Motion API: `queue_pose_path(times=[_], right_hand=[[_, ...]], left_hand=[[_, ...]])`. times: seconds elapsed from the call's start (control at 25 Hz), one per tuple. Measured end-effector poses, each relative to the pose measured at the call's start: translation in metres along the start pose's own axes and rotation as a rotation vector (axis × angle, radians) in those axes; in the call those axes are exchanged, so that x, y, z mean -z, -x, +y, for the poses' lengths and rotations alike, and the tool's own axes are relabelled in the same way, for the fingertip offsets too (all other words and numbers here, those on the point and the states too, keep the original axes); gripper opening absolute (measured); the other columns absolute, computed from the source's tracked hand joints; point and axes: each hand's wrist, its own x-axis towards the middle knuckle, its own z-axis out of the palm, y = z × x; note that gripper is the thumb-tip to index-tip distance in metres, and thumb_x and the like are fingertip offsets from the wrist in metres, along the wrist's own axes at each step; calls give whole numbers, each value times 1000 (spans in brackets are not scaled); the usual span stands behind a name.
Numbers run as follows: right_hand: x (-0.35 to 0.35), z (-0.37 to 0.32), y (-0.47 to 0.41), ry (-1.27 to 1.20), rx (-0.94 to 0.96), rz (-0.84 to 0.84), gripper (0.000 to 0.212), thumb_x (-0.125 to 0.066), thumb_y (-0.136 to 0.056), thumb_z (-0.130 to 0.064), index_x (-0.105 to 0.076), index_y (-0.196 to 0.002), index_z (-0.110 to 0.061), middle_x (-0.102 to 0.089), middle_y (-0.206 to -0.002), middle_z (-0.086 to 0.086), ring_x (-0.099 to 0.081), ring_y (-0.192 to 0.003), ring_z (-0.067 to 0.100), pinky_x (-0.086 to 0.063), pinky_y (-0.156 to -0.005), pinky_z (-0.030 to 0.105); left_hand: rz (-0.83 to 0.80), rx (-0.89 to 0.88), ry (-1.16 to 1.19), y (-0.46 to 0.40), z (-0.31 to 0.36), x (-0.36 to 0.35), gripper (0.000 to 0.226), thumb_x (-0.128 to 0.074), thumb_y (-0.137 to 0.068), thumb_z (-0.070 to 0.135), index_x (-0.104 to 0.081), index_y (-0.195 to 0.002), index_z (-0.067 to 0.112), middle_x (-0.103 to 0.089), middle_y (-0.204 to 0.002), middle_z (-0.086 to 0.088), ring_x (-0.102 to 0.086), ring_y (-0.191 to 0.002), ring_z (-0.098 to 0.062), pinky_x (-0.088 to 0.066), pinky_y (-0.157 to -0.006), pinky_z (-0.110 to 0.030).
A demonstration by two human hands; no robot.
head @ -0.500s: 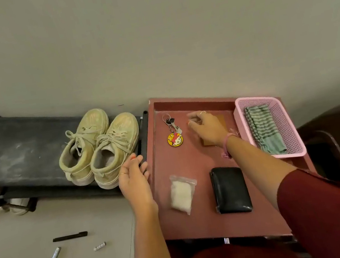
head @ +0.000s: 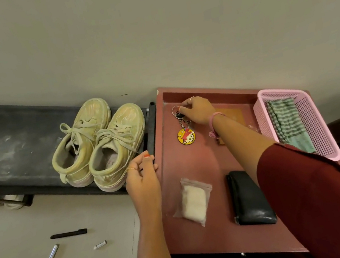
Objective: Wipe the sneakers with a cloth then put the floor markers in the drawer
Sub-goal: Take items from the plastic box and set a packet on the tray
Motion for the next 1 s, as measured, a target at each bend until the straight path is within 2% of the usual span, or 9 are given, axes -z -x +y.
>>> queue_pose_path(times=[0.16, 0.28, 0.4, 0.48, 0.56, 0.72, 0.84, 1.0], right_hand=[[-5, 5, -9, 21, -27, 9, 19, -58, -86, -20, -69, -97, -10, -68, -106, 7, -60, -99, 24, -38, -74, 20], [-1, 8, -9, -3, -44, -21, 23, -58, -87, -20, -71, -87, -2, -71, -97, 12, -62, -89, 26, -43, -75, 26], [2, 13, -11, -27, -58, -55, 21, -61, -87, -20, -71, -91, -2, -71, -96, 13, -63, -87, 25, -48, -80, 29], [4, 16, -11, 11, -39, -60, 21, -61, -86, -18, -66, -104, -7, -68, -99, 10, -60, -91, 23, -45, -81, 26], [8, 16, -11, 107, 91, -57, 30, -59, -87, -16, -59, -117, -12, -64, -104, 8, -57, -98, 23, -40, -81, 24], [18, 9, -13, 387, 408, -114, 26, -50, -92, -19, -67, -111, -24, -55, -113, 7, -55, -103, 22, -44, -91, 35], [19, 1, -14, 698, 475, -194, 28, -48, -95, -29, -66, -117, -26, -50, -119, 7, -56, -105, 26, -48, -85, 40], [17, -5, -11, 813, 514, -231, 29, -51, -93, -21, -65, -118, -22, -50, -124, 6, -58, -101, 33, -49, -81, 40]], left_hand=[[-6, 0, -13, -1, 0, 0, 15, -54, -96, 19, -65, -103, 26, -70, -95, 7, -65, -79, 0, -48, -74, -20], [-8, -2, -13, 0, 0, 0, 15, -54, -96, 19, -65, -102, 26, -70, -91, 9, -65, -77, 2, -48, -73, -19], [-16, 0, -12, 0, 0, 0, 14, -54, -95, 20, -64, -99, 29, -69, -91, 7, -65, -81, -4, -50, -76, -23], [-17, 0, -18, 0, 0, 1, 14, -55, -95, 20, -65, -99, 29, -69, -92, 6, -65, -84, -7, -51, -79, -26], [-17, 2, -19, 0, 0, 1, 14, -54, -95, 20, -65, -100, 28, -70, -92, 6, -65, -83, -5, -50, -78, -25], [-12, 5, -15, -1, 0, 0, 14, -54, -96, 20, -65, -100, 27, -69, -90, 9, -65, -79, -1, -49, -77, -23], [-14, -2, -16, -1, 0, 0, 14, -54, -96, 20, -65, -101, 26, -69, -90, 9, -64, -79, 0, -49, -76, -22], [-8, -10, -18, -1, -2, 0, 14, -54, -96, 20, -65, -100, 28, -69, -91, 9, -65, -79, -1, -49, -76, -22]])
